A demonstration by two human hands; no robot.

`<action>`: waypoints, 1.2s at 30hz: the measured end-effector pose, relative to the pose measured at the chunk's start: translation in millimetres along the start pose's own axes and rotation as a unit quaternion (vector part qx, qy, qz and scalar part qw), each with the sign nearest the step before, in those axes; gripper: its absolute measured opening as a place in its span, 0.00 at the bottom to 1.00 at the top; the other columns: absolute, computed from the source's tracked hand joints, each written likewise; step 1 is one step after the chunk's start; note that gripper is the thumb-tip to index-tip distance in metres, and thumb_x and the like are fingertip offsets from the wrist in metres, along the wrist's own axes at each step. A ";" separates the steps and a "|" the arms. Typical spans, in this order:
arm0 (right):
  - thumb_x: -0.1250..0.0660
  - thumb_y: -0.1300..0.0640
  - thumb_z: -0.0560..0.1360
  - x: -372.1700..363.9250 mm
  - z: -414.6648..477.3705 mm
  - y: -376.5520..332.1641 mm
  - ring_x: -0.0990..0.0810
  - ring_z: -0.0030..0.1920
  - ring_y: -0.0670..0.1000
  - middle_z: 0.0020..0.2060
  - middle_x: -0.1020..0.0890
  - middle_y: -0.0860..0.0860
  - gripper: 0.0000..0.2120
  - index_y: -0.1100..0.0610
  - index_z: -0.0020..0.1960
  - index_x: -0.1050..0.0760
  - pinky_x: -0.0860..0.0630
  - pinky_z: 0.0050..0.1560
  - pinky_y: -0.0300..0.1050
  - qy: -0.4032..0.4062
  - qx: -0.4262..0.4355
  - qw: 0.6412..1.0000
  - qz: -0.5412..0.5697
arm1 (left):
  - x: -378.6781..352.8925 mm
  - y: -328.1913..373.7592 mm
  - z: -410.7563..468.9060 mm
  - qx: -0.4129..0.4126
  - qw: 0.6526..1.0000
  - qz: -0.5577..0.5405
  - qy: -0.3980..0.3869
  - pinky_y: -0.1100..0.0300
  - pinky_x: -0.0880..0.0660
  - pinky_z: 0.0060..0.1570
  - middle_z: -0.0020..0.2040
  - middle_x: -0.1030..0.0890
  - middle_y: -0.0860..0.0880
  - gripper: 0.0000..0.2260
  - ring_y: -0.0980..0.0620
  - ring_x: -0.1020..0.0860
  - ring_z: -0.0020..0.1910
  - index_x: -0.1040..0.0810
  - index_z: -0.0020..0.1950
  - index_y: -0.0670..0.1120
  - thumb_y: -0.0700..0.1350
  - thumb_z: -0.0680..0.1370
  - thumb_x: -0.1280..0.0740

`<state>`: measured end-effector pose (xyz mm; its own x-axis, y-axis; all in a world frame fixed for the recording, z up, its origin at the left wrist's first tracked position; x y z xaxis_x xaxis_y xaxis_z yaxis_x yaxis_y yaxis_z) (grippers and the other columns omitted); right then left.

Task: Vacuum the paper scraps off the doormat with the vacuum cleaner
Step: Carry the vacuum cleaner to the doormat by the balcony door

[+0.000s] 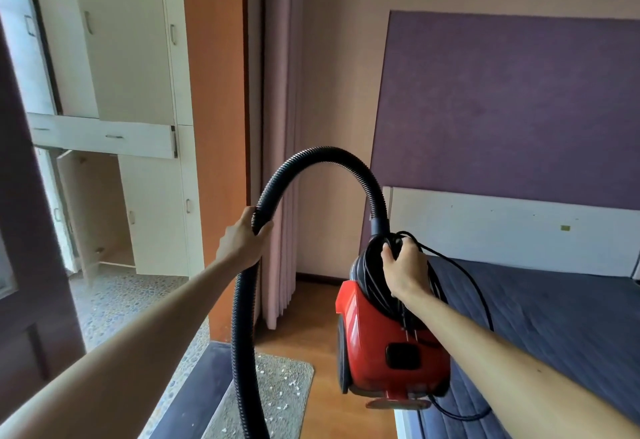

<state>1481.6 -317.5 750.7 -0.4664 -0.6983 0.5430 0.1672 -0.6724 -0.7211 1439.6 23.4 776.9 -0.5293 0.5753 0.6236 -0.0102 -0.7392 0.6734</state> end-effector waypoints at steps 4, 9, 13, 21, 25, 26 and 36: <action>0.38 0.48 0.79 -27.6 34.6 3.4 0.17 0.39 0.60 0.44 0.19 0.57 0.12 0.58 0.53 0.28 0.18 0.36 0.59 0.000 0.000 1.000 -0.001 | -31.6 -14.5 42.5 0.005 1.000 -0.013 -0.015 0.61 0.28 0.27 0.51 0.20 0.44 0.20 0.51 0.23 0.33 0.35 0.73 0.50 0.53 0.83 0.39; 0.38 0.48 0.79 -70.6 85.5 10.1 0.17 0.38 0.59 0.42 0.19 0.57 0.11 0.57 0.51 0.29 0.18 0.35 0.59 0.003 -0.007 1.000 -0.003 | -69.0 -34.1 108.4 0.012 1.000 -0.013 -0.022 0.49 0.18 0.40 0.52 0.19 0.42 0.20 0.42 0.18 0.40 0.35 0.72 0.52 0.54 0.82 0.38; 0.38 0.48 0.79 -110.6 132.3 13.8 0.17 0.40 0.60 0.44 0.19 0.57 0.12 0.57 0.52 0.29 0.18 0.37 0.59 0.001 -0.016 1.000 -0.010 | -93.8 -48.0 170.1 0.014 1.000 -0.008 -0.022 0.47 0.18 0.43 0.51 0.19 0.44 0.18 0.42 0.19 0.41 0.34 0.71 0.53 0.54 0.82 0.39; 0.38 0.47 0.79 -161.2 209.3 16.2 0.17 0.40 0.62 0.44 0.18 0.58 0.13 0.57 0.54 0.28 0.18 0.37 0.61 0.033 -0.019 0.999 -0.008 | -137.4 -62.4 261.0 0.002 0.999 -0.025 -0.038 0.56 0.23 0.34 0.48 0.19 0.45 0.17 0.48 0.20 0.36 0.34 0.70 0.54 0.55 0.82 0.39; 0.38 0.47 0.79 -181.6 242.1 15.6 0.17 0.40 0.61 0.44 0.18 0.57 0.13 0.57 0.55 0.28 0.18 0.38 0.60 0.034 -0.019 0.999 -0.010 | -150.9 -61.8 296.9 -0.014 0.999 -0.027 -0.038 0.61 0.32 0.27 0.48 0.20 0.46 0.16 0.53 0.24 0.34 0.33 0.69 0.52 0.54 0.83 0.39; 0.39 0.47 0.79 -186.7 250.3 16.0 0.17 0.40 0.60 0.44 0.19 0.57 0.13 0.57 0.54 0.28 0.18 0.38 0.60 0.035 -0.017 0.999 -0.010 | -153.1 -62.9 305.9 -0.013 0.999 -0.024 -0.036 0.62 0.33 0.27 0.47 0.20 0.46 0.16 0.53 0.24 0.33 0.33 0.69 0.51 0.54 0.83 0.39; 0.38 0.47 0.79 -244.9 332.8 42.9 0.17 0.40 0.60 0.44 0.19 0.56 0.12 0.56 0.53 0.28 0.18 0.37 0.60 0.027 -0.031 0.999 -0.004 | -214.1 -81.3 389.9 -0.008 0.999 -0.013 -0.049 0.61 0.28 0.28 0.48 0.19 0.45 0.17 0.50 0.20 0.35 0.33 0.69 0.52 0.55 0.82 0.40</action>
<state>1892.0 -257.0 730.0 -0.5143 -0.6772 0.5263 0.1096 -0.6605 -0.7428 1884.5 96.8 743.5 -0.4430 0.6258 0.6420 -0.0375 -0.7284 0.6841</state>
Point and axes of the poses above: each hand's wrist, its own z-axis towards the middle knuckle, its own x-axis out of the back of the hand, y = z × x, the point moved 10 cm from there along z, towards the middle knuckle
